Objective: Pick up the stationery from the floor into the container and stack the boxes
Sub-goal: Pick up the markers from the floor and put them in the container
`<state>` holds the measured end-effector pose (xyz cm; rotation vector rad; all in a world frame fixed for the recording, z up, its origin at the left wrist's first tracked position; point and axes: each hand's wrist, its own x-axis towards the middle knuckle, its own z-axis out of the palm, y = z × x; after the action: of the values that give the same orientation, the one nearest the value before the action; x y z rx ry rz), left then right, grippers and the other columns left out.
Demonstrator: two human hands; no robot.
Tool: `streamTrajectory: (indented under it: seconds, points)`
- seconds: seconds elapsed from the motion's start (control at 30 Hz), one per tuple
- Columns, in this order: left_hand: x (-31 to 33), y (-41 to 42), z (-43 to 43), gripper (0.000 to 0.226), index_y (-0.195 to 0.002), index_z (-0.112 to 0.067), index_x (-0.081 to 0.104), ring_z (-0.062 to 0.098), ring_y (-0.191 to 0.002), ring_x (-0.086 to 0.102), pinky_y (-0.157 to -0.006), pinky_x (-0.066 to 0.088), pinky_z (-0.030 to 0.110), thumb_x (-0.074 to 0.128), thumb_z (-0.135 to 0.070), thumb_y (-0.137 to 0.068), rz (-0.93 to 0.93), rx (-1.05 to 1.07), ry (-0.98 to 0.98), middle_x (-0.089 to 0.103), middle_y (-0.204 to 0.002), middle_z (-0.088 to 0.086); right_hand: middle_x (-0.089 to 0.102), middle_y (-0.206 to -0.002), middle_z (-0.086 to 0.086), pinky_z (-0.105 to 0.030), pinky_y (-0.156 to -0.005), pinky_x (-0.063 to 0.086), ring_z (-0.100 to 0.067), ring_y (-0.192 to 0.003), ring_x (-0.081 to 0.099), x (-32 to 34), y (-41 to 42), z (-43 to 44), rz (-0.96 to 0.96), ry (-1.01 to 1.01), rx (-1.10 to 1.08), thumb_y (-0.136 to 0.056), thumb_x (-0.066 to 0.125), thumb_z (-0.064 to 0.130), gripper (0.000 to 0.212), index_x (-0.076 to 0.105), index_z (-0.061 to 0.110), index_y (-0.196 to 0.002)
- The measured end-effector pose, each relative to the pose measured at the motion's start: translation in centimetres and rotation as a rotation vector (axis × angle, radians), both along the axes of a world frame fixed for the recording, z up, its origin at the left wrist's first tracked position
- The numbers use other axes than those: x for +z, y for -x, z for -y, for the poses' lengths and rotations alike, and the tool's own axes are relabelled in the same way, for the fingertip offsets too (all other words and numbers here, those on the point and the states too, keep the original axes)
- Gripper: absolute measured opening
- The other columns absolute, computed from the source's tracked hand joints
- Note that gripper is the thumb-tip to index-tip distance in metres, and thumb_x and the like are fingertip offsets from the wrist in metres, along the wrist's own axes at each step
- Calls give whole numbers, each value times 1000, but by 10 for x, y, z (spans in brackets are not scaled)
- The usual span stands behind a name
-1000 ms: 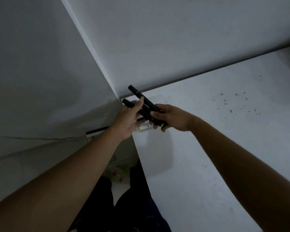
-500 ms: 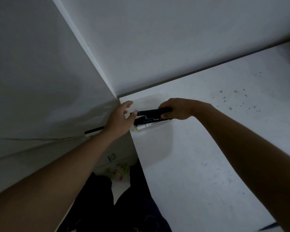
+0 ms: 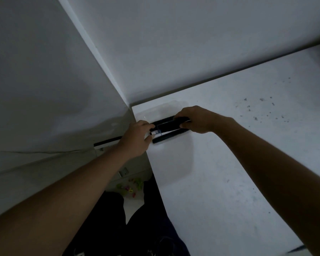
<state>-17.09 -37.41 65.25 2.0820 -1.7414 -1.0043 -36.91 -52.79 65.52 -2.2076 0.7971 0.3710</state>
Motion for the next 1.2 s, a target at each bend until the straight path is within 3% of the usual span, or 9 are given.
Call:
streamTrajectory:
  seconds: [0.13,0.33,0.5,0.63,0.77,0.97,1.07,1.2]
  points:
    - [1,3,-2,49,-135,-12,51,31,-117,42,-94,38,39,58,-32,-91,210,-84,69,52,-134,8,62,-114,3,-38,-92,32,-20,-109,48,-8,3,-7,7,163,56,-91,58,25,33,57,29,-124]
    - [-1,5,0,63,-146,-20,32,25,-137,21,-104,23,41,52,-44,-91,314,-183,-39,27,-154,-1,49,-129,-3,-41,-95,32,-27,-118,39,-18,7,-9,26,259,77,-93,55,28,36,55,27,-129]
    - [-3,10,1,64,-144,-20,30,27,-138,18,-101,24,44,46,-52,-91,385,-212,-67,31,-150,-2,36,-146,-3,-45,-103,30,-26,-130,31,-18,-1,-10,8,291,87,-90,55,25,49,43,25,-138]
    - [-4,11,0,67,-141,-20,34,28,-138,16,-102,24,46,43,-60,-88,385,-221,-63,36,-146,-1,51,-133,1,-41,-96,30,-24,-123,39,-14,-7,-10,20,261,88,-92,51,24,38,51,25,-129]
    - [-3,12,0,77,-140,-21,34,28,-139,11,-107,22,48,46,-70,-81,329,-215,-99,34,-146,-1,50,-128,-1,-40,-97,32,-22,-120,42,-11,-7,-7,26,246,97,-87,61,35,39,53,25,-124]
    - [-1,12,2,60,-135,-21,35,28,-143,8,-109,22,50,55,-51,-87,329,-225,-104,38,-145,-1,55,-115,-3,-38,-87,43,-23,-106,47,-8,-11,-5,-39,198,113,-83,66,41,39,52,26,-116]
    - [0,10,3,64,-138,-21,34,26,-143,10,-108,21,47,57,-51,-86,326,-220,-99,37,-146,0,54,-110,-4,-35,-81,46,-20,-100,47,-9,-11,-6,-44,135,38,-81,68,40,45,49,28,-120]
    - [-1,8,4,67,-138,-21,34,25,-139,17,-108,23,44,61,-51,-84,313,-205,-72,38,-142,1,59,-111,1,-33,-85,43,-17,-102,48,-12,-9,-7,1,90,42,-85,65,37,33,57,26,-115]
